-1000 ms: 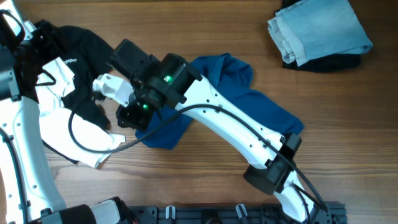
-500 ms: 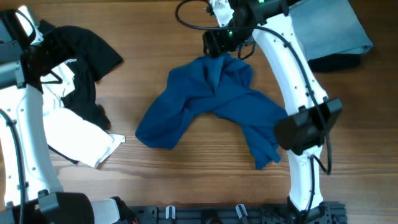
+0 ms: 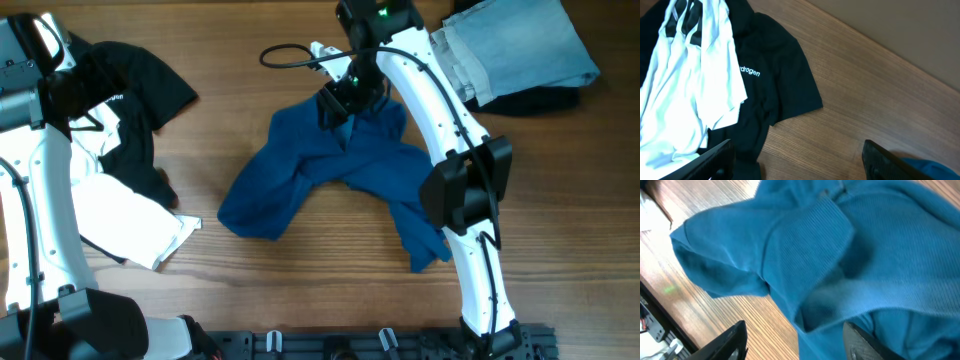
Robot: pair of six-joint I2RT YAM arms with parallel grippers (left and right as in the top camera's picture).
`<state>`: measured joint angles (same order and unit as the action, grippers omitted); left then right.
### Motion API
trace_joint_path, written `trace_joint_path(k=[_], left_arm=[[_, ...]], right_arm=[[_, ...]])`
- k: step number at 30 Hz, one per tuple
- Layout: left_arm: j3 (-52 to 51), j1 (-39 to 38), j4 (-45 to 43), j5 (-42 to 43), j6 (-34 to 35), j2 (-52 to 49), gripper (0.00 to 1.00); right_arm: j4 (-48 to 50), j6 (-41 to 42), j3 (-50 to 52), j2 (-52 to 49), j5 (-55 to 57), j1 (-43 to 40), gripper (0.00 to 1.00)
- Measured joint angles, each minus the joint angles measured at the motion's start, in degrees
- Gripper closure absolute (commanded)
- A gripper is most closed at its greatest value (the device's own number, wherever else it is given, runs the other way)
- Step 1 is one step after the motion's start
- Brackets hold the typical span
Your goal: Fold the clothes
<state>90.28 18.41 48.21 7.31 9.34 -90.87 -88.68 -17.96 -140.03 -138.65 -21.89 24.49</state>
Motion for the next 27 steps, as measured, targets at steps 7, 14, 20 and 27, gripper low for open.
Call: trace_joint_path(k=[7, 14, 20, 27], left_arm=[[0.00, 0.00, 0.00, -0.02, 0.00, 0.00, 0.18], [0.00, 0.00, -0.11, -0.44, 0.02, 0.00, 0.18], [0.00, 0.02, -0.42, -1.51, 0.00, 0.00, 0.18], [0.00, 0.31, -0.74, -1.51, 0.00, 0.00, 0.18]], right_arm=[[3.43, 1.38, -0.02, -1.88, 0.09, 1.75, 0.58], [6.93, 6.38, 0.09, -6.16, 4.63, 2.16, 0.89], [11.54, 9.35, 0.09, -6.16, 6.08, 2.43, 0.96], [11.63, 10.54, 0.07, -6.16, 6.19, 6.49, 0.55]])
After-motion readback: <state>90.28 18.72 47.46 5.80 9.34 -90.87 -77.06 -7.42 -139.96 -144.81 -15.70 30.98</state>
